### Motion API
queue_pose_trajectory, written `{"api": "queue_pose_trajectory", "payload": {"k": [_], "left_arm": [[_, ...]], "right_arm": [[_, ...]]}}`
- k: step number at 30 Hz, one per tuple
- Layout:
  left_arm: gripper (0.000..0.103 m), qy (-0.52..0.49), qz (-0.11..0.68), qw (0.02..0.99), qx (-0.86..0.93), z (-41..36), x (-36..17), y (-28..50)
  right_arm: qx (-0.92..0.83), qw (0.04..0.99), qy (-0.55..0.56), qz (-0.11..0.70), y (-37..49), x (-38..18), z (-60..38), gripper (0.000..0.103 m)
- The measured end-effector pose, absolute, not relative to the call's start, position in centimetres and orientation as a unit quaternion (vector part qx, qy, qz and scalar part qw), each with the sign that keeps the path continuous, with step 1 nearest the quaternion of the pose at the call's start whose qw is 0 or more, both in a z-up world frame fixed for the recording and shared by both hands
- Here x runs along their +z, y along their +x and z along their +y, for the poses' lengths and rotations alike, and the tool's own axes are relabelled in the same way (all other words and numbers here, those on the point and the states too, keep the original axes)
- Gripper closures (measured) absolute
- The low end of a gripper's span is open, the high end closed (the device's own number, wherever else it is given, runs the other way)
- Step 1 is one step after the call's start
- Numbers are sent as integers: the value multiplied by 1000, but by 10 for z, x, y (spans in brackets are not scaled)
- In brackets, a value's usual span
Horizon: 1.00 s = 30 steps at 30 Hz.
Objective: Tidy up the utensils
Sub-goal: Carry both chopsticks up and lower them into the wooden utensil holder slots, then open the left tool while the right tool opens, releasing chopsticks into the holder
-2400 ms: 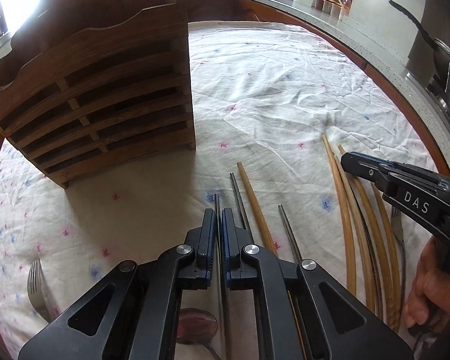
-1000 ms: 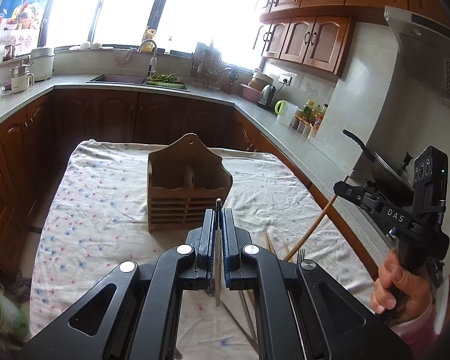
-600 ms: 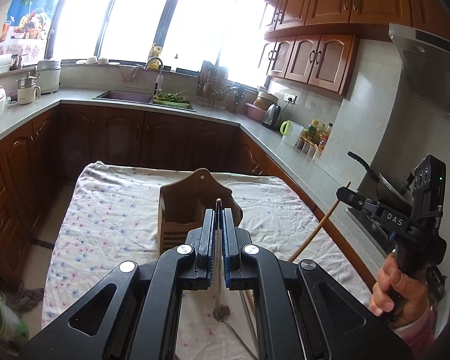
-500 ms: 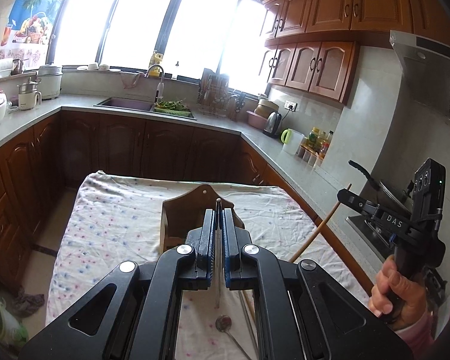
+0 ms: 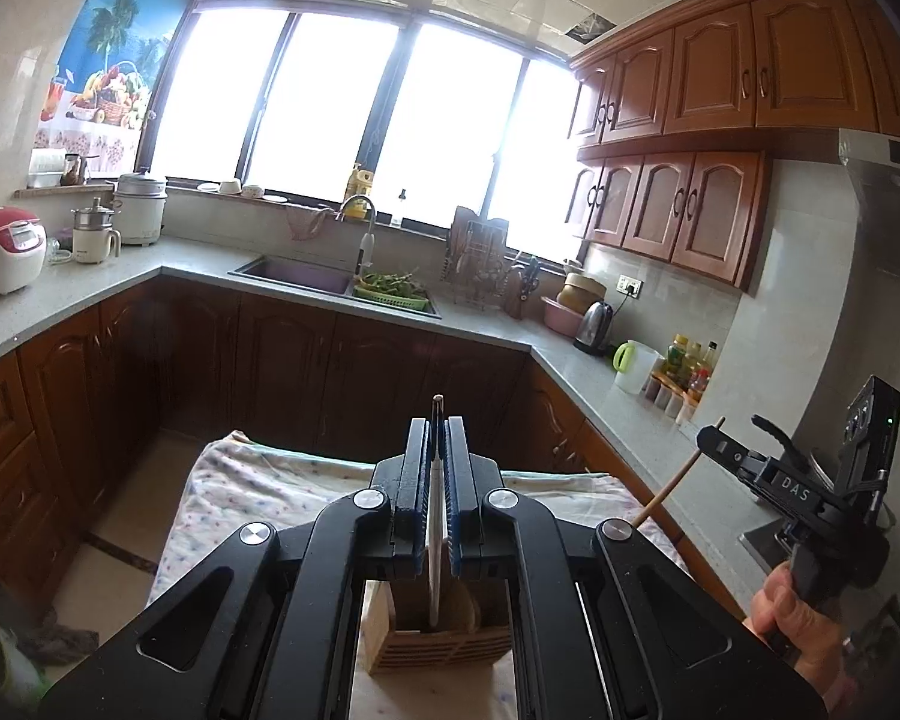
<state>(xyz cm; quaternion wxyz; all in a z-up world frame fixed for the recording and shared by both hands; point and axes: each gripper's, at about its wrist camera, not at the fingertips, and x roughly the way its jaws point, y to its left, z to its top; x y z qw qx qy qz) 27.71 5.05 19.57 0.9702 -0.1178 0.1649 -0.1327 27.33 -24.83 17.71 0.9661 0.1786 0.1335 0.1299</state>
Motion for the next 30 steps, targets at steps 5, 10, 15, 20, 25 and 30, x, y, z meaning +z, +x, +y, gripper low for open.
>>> {"api": "queue_pose_trajectory", "payload": {"k": [5, 10, 15, 20, 25, 30], "left_arm": [[99, -143, 185, 965, -122, 53, 162, 311], [99, -162, 223, 955, -107, 50, 122, 333], [99, -169, 238, 951, -99, 45, 99, 340], [98, -167, 247, 950, -92, 42, 87, 345], [98, -165, 252, 949, -92, 43, 89, 347], [98, -158, 255, 950, -90, 42, 91, 348]], "right_arm": [[119, 964, 183, 151, 303, 151, -242, 98], [112, 958, 204, 168, 322, 116, -239, 98], [108, 954, 219, 173, 331, 93, -239, 98], [109, 952, 219, 184, 335, 83, -235, 98], [111, 952, 212, 192, 339, 85, -235, 98], [116, 950, 214, 198, 341, 84, -235, 97]]}}
